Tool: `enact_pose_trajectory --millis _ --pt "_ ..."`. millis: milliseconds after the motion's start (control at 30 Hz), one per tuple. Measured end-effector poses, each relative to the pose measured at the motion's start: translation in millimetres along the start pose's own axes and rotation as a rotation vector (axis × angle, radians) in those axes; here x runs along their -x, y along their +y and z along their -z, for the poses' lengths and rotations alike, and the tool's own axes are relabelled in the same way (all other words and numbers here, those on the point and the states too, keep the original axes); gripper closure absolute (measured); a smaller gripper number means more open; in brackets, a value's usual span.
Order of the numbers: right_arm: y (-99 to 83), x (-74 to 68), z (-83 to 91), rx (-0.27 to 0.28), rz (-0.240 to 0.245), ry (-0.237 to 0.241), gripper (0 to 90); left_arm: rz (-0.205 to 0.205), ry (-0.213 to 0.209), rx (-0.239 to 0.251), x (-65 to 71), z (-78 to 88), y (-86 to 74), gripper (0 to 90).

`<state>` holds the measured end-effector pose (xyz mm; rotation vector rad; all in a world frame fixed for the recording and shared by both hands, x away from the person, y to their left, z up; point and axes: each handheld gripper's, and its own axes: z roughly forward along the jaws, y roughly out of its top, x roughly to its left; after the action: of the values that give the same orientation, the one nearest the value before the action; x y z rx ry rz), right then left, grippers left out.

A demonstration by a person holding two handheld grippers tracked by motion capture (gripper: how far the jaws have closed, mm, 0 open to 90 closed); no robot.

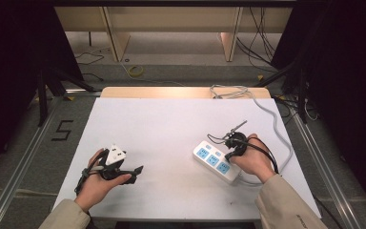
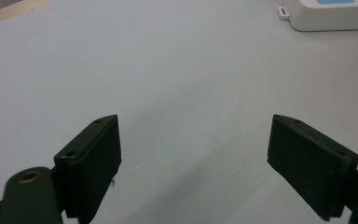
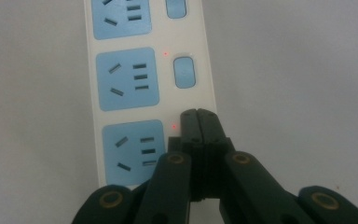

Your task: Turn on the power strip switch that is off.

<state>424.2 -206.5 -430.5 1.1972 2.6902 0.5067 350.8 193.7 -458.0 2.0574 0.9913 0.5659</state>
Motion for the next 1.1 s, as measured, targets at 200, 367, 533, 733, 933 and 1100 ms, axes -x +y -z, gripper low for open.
enact_pose_trajectory --millis 200,367,533,733,933,1100 --pt "-0.2 0.8 -1.1 0.0 -0.008 0.004 90.0 -0.001 0.0 0.0 0.3 0.1 0.0 17.0" --pt "-0.6 1.7 -2.3 0.0 -0.023 0.01 90.0 -0.003 0.002 -0.002 0.6 0.3 0.1 16.9" --pt "-0.2 -0.5 -1.9 -0.004 -0.005 -0.005 90.0 0.0 0.0 0.001 0.7 0.1 0.1 16.9" --pt "-1.0 0.4 -1.4 0.001 -0.011 0.003 90.0 0.0 -0.002 0.0 0.2 0.0 0.0 17.0" --pt "-2.4 1.3 -0.2 0.017 -0.017 0.007 90.0 -0.001 -0.003 -0.001 0.3 0.2 0.0 17.0" --pt "-2.9 0.5 0.0 0.024 -0.011 0.004 90.0 -0.001 -0.003 0.0 0.5 0.2 0.0 16.9"
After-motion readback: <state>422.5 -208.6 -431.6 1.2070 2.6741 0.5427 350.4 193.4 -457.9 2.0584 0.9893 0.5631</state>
